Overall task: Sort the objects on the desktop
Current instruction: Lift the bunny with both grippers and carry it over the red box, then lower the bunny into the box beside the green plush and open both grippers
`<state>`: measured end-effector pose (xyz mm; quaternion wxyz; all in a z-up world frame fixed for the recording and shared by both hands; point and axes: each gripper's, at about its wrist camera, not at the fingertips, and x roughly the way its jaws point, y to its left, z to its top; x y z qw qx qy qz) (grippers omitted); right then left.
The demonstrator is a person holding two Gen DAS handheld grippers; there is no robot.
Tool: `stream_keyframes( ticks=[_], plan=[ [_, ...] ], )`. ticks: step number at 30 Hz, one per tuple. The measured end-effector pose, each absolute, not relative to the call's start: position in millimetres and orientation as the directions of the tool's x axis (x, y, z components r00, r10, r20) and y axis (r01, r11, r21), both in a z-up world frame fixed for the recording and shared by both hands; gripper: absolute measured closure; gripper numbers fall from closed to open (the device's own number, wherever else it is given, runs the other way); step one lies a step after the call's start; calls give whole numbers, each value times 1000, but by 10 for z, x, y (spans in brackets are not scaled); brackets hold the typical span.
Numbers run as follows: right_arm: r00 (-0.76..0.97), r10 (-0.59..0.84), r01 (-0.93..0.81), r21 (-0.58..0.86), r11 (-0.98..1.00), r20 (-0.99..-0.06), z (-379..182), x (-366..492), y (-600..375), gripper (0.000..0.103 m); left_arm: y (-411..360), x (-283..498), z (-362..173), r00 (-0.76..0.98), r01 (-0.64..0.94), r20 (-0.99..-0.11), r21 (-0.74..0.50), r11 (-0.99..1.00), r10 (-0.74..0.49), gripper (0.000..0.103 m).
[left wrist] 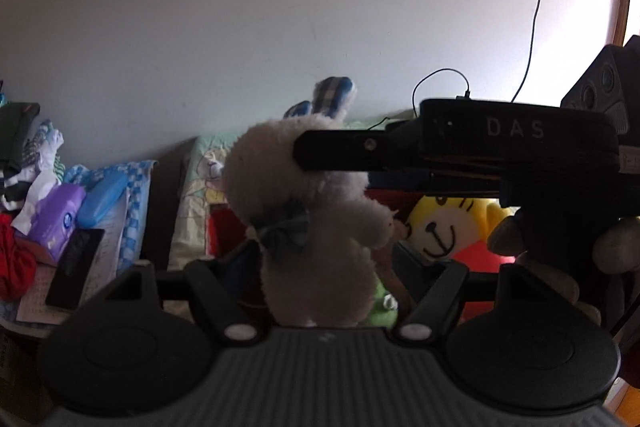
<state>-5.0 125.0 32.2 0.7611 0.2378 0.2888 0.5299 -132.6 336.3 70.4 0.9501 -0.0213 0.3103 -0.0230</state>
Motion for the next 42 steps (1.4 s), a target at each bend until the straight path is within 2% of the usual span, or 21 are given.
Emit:
stream_keyframes(
  ticks=[11, 13, 17, 20, 24, 27, 29, 30, 31, 34, 42],
  plan=[
    [314, 850, -685, 519, 512, -423, -11, -226, 1704, 50, 3545, -1356, 394, 759, 85, -643, -52, 995, -98, 28],
    [278, 861, -668, 558, 491, -426, -90, -156, 1771, 50, 3551, -1354, 368, 751, 92, -651, -59, 994, -108, 27],
    [331, 822, -699, 465, 544, -464, -57, -186, 1941, 49, 3611, -1275, 332, 739, 84, -664, -79, 993, -116, 28],
    [343, 806, -676, 469, 569, -482, -159, -105, 2006, 48, 3676, -1217, 308, 727, 97, -668, -129, 987, -159, 28],
    [341, 801, -699, 437, 566, -492, -145, -140, 2023, 46, 3672, -1189, 274, 724, 103, -671, -123, 987, -159, 25],
    [348, 810, -677, 472, 565, -472, -118, -141, 1961, 44, 3705, -1183, 264, 722, 100, -674, -120, 988, -155, 25],
    [367, 819, -652, 507, 564, -441, -78, -149, 1874, 46, 3723, -1193, 269, 721, 102, -674, -128, 987, -161, 25],
    [370, 828, -645, 524, 556, -422, -57, -153, 1831, 52, 3737, -1201, 279, 721, 104, -672, -135, 985, -168, 25],
    [368, 837, -643, 539, 544, -405, -37, -153, 1803, 63, 3742, -1210, 286, 722, 106, -671, -137, 985, -171, 25],
    [347, 833, -633, 547, 548, -432, -24, -119, 1842, 77, 3754, -1215, 304, 727, 113, -663, -143, 983, -180, 24],
    [341, 804, -617, 528, 583, -488, -138, -96, 1945, 80, 3714, -1129, 214, 700, 95, -693, -150, 984, -173, 24]
  ],
)
